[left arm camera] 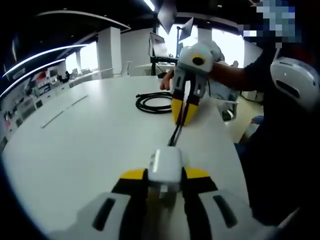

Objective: Plug the desk Type‑C cable into the charger adapter.

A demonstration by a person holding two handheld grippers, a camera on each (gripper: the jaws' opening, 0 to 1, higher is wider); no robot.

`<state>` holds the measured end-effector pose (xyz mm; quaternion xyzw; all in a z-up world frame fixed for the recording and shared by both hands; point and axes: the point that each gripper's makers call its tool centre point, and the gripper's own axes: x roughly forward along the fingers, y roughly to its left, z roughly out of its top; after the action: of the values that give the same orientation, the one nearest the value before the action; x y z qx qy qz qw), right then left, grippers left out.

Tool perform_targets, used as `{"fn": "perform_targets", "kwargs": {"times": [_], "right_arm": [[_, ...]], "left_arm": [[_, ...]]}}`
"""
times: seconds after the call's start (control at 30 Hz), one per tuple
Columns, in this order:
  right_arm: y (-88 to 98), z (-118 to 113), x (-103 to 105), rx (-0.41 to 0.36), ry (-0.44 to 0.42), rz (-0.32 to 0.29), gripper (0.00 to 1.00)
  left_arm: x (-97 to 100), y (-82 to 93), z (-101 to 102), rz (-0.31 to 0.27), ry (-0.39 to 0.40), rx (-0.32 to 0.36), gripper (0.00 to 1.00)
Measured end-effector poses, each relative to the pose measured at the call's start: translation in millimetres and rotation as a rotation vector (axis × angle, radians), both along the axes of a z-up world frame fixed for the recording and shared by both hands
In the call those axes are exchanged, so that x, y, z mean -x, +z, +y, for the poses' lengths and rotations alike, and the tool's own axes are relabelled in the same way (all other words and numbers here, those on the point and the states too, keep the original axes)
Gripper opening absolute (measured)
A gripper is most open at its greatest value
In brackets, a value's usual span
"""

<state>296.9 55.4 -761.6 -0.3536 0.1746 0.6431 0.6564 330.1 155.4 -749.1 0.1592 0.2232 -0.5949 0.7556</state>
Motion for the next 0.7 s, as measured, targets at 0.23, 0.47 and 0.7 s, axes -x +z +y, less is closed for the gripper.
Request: {"fn": "perform_targets", "kwargs": {"times": [0.23,0.47,0.7], "right_arm": [[1.6,4.6,-2.1,-0.009,-0.006,0.004,0.11],[3.5,9.1,-2.6,-0.027,-0.011,0.016,0.15],[7.6,16.1,-4.1,-0.057,-0.020,0.026,0.16]], "left_arm": [[0.2,0.1,0.1,-0.002,-0.001,-0.003,0.26],[0.0,0.4,0.1,0.000,0.000,0.000,0.26],[-0.3,0.5,0.1,0.000,0.000,-0.001,0.26]]}}
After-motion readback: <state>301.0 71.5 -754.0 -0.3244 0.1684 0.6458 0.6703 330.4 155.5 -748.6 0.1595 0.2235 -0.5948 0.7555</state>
